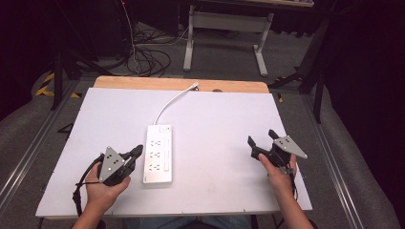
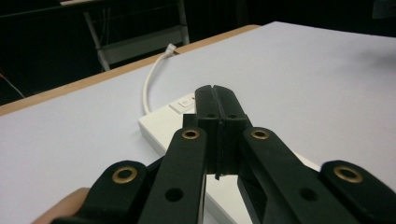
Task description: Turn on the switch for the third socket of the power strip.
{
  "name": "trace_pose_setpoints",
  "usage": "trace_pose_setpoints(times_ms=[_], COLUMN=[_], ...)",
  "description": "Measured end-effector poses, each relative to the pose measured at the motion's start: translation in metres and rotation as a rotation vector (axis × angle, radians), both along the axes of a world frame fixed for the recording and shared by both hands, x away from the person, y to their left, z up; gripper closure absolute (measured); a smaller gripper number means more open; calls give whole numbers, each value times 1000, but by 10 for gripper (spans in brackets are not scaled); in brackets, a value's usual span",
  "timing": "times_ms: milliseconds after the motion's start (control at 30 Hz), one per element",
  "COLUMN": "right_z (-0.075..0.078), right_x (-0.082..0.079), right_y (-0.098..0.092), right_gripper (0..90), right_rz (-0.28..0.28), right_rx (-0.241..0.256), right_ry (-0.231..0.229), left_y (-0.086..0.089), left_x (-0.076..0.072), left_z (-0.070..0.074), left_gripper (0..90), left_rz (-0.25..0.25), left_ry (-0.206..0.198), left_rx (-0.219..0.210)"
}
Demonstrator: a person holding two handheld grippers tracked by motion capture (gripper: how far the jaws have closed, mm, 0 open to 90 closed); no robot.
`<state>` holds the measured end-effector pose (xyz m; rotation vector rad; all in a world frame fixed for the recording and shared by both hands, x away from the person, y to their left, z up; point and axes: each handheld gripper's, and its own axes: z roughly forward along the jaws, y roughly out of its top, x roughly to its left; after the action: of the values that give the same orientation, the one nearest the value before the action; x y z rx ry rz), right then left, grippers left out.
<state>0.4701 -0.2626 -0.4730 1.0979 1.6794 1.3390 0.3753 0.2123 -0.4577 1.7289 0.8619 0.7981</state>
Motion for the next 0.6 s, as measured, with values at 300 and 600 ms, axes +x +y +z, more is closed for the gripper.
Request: trace_pose_setpoints(times_ms=[300,600], right_z=[0,0], right_x=[0,0], right_y=[0,0], right_gripper=[135,135], right_rz=[-1,-2], right_rx=[-1,-3], right_ry=[-1,2], left_y=[-13,-25], left_x=[2,4], left_z=[-4,-8], left_gripper=[900,900], left_rz=[-79,-149], left_ry=[39,100], left_rx=[40,68])
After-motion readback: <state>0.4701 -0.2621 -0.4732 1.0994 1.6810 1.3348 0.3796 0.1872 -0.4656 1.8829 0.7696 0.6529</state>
